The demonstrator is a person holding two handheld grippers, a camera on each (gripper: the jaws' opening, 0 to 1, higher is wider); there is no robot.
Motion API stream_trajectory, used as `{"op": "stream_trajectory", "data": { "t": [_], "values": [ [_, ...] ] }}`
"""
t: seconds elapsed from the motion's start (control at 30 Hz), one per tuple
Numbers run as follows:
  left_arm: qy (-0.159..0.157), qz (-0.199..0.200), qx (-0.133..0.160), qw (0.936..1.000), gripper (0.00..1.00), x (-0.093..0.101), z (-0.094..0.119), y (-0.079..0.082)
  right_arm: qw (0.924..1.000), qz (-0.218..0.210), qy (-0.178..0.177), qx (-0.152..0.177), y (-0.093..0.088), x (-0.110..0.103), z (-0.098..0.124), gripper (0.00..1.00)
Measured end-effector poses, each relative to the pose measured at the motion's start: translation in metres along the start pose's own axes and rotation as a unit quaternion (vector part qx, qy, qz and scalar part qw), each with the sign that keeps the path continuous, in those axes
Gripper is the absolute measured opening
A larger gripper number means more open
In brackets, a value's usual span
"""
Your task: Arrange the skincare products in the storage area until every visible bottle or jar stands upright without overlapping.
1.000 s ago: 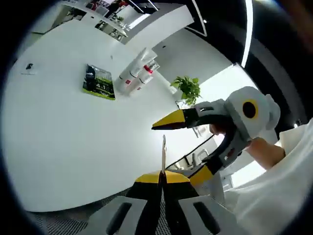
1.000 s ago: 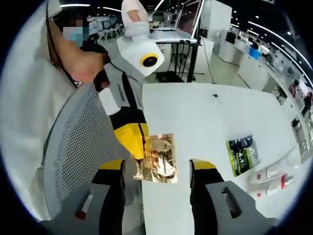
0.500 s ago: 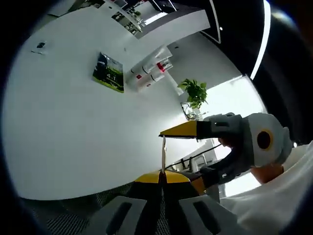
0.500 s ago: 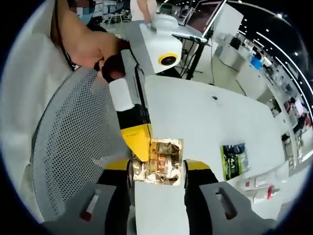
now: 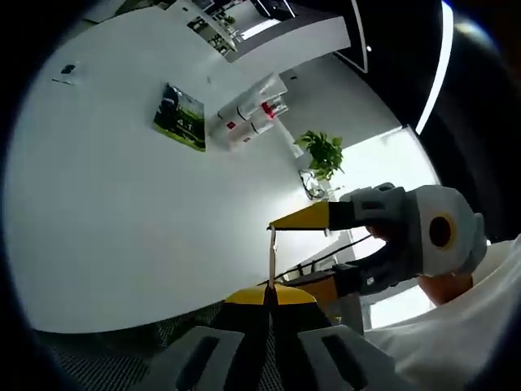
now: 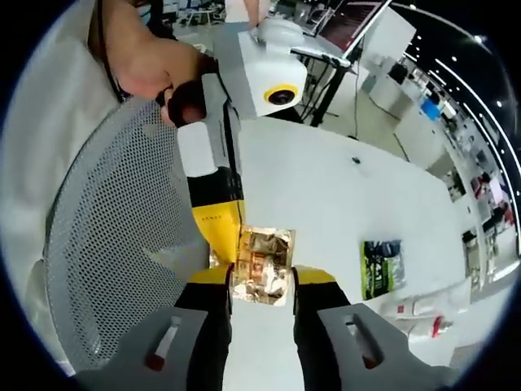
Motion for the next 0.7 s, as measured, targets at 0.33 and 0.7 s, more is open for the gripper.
{"op": "stream_trajectory", "data": {
  "t": [0.33,0.7],
  "values": [
    [-0.013,0.028,0.016,0.9994,0.00,-0.0002,0.0020,0.0064,0.9999,-0.001,-0.002,-0.012,-0.0009,-0.0046,-0.0082,0.43],
    [-0.009,0.025,0.013,0.9996,0.00,-0.0018,0.0015,0.0045,0.9998,0.010,-0.008,-0.018,-0.0017,-0.0038,-0.0067,0.39]
  ]
}}
Point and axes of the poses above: the point that each gripper's makers call its tool centre point, and the gripper's own axes: z roughly backward along the fingers, x roughly to its right, y roughly out of its top, the point moved 3 cm from there along z, roughly backward along the fingers, and after that the axes turned 11 degrees about x, right-handed, at the moved point
